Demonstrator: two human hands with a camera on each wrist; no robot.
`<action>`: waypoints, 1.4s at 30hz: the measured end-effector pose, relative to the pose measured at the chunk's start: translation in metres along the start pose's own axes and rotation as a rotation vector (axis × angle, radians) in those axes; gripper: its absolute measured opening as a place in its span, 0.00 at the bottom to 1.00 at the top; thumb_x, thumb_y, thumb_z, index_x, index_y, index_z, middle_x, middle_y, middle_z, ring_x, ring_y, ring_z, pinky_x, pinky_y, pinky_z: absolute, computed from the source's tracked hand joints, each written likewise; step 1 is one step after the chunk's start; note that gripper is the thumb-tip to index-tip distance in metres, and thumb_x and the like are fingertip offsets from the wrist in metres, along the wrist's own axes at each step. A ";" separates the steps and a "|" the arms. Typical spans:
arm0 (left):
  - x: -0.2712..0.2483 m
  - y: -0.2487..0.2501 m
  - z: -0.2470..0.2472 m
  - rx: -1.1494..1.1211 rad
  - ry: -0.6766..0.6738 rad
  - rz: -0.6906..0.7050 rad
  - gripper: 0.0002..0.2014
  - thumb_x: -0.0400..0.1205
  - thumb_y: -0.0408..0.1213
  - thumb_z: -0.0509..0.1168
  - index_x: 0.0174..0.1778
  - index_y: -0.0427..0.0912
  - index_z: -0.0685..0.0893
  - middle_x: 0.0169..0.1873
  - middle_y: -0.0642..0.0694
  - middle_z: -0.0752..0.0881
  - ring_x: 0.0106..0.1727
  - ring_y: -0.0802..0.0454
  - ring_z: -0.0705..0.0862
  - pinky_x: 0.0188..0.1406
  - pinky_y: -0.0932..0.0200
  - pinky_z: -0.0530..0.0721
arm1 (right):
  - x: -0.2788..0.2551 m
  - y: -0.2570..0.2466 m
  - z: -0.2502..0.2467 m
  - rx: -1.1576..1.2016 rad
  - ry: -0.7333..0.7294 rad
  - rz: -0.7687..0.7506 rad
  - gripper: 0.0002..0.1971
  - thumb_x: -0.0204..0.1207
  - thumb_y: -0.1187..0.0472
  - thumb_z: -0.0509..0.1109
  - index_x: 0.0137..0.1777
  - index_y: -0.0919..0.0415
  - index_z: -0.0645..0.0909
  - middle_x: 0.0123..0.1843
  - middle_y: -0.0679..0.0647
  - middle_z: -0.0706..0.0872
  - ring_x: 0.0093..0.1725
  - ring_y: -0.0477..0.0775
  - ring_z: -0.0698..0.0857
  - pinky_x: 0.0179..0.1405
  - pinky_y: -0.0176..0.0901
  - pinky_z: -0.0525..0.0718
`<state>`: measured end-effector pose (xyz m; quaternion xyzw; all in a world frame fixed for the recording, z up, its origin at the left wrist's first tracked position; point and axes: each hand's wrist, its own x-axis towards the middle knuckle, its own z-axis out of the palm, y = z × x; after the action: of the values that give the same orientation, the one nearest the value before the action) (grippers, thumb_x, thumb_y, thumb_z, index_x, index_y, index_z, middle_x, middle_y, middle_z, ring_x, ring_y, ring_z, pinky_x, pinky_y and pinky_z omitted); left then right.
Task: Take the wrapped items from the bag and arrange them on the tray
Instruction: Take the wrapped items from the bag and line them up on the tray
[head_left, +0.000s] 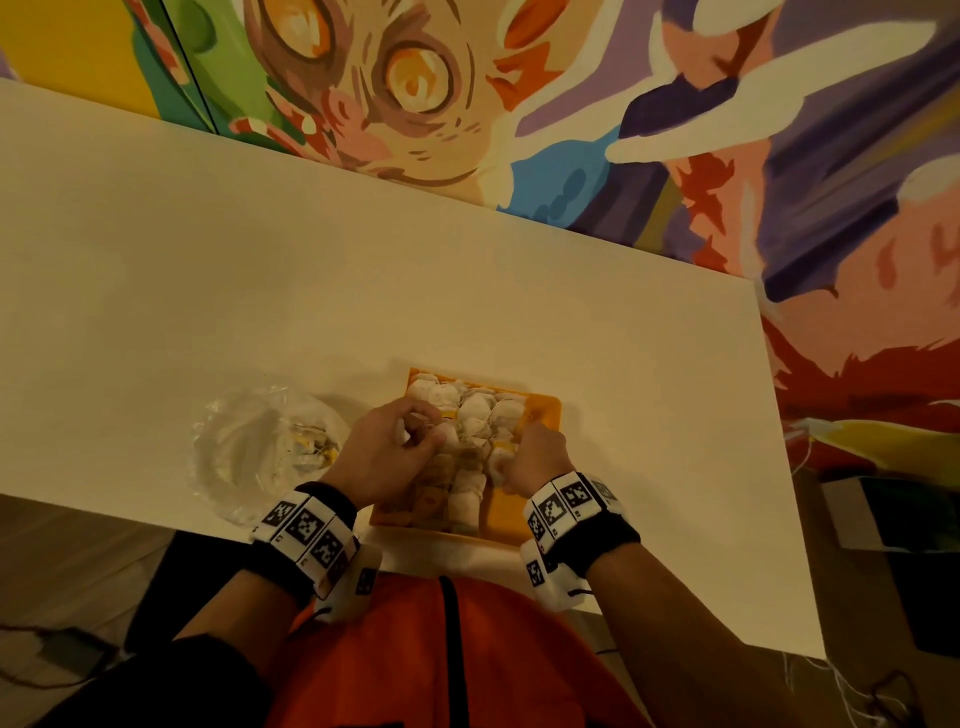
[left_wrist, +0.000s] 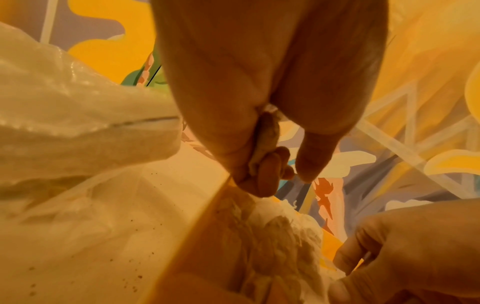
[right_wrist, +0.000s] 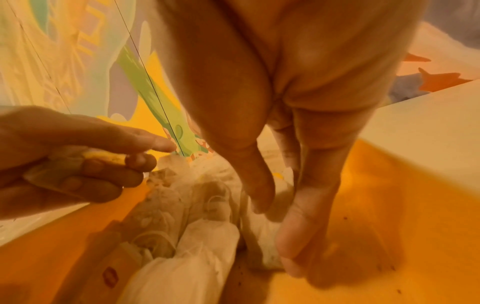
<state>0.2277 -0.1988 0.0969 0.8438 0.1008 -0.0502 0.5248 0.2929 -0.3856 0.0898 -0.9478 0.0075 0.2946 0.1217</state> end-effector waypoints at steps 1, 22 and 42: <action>-0.001 0.002 -0.001 -0.042 -0.020 0.005 0.12 0.77 0.38 0.74 0.55 0.51 0.84 0.35 0.50 0.87 0.39 0.56 0.85 0.41 0.67 0.80 | -0.002 0.002 -0.004 0.000 -0.008 -0.005 0.25 0.77 0.64 0.71 0.72 0.70 0.71 0.59 0.66 0.83 0.59 0.62 0.84 0.43 0.42 0.83; -0.009 0.026 -0.011 -0.254 -0.469 0.012 0.54 0.69 0.24 0.79 0.84 0.56 0.53 0.53 0.34 0.87 0.53 0.42 0.88 0.48 0.54 0.89 | -0.060 -0.041 -0.033 0.379 0.073 -0.698 0.04 0.71 0.62 0.77 0.44 0.53 0.89 0.35 0.36 0.81 0.35 0.32 0.79 0.35 0.22 0.71; -0.017 0.028 -0.007 -0.256 -0.249 0.010 0.11 0.86 0.41 0.61 0.55 0.41 0.86 0.46 0.43 0.90 0.36 0.52 0.85 0.30 0.61 0.83 | -0.051 -0.015 -0.039 0.891 0.181 -0.480 0.03 0.76 0.65 0.75 0.46 0.60 0.83 0.42 0.60 0.88 0.36 0.55 0.89 0.43 0.47 0.89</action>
<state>0.2173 -0.2071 0.1279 0.7579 0.0363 -0.1384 0.6365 0.2735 -0.3834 0.1525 -0.8008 -0.0748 0.1433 0.5767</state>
